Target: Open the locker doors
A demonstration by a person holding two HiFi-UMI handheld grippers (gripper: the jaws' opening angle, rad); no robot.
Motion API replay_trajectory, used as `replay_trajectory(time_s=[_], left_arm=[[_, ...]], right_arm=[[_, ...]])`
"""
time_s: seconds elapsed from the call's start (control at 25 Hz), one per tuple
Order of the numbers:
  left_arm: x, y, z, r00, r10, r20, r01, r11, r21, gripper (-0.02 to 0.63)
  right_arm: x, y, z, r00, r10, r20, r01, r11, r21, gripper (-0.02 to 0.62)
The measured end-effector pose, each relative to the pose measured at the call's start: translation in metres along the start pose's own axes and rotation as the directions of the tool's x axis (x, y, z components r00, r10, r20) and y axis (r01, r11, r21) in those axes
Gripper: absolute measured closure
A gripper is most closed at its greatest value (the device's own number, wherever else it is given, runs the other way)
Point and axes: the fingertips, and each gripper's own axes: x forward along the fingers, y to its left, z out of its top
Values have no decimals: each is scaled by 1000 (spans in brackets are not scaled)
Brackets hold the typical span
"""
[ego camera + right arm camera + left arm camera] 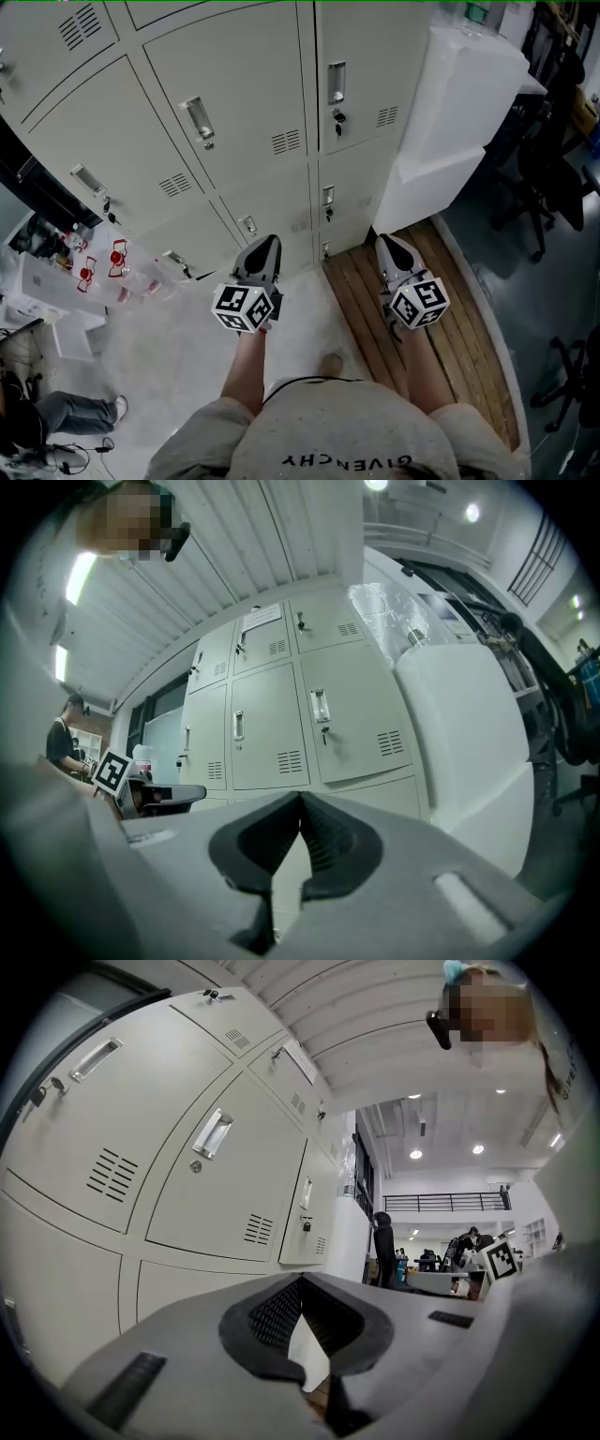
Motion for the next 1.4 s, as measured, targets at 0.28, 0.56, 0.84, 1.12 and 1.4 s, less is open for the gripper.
replay_trajectory(time_s=[0.28,0.56,0.84,1.12,1.4], left_arm=[[32,11,4,1000,16,-18,-16,1000,21,607],[79,36,34,1000,4,-15,-4,999,37,607],[119,53,62,999,-35,-5,35,998,45,607],[150,64,67,998,-63,-20,64,997,38,607],[163,68,65,996,-85,-25,86,996,23,607]], right_arm=[[50,-6,16,997,71,7,-71,997,-28,595],[113,-9,54,994,101,31,-97,989,-108,587],[177,-17,100,991,127,50,-117,979,-169,512],[228,-18,134,990,130,49,-116,968,-225,448],[268,-24,156,993,118,5,-113,960,-255,431]])
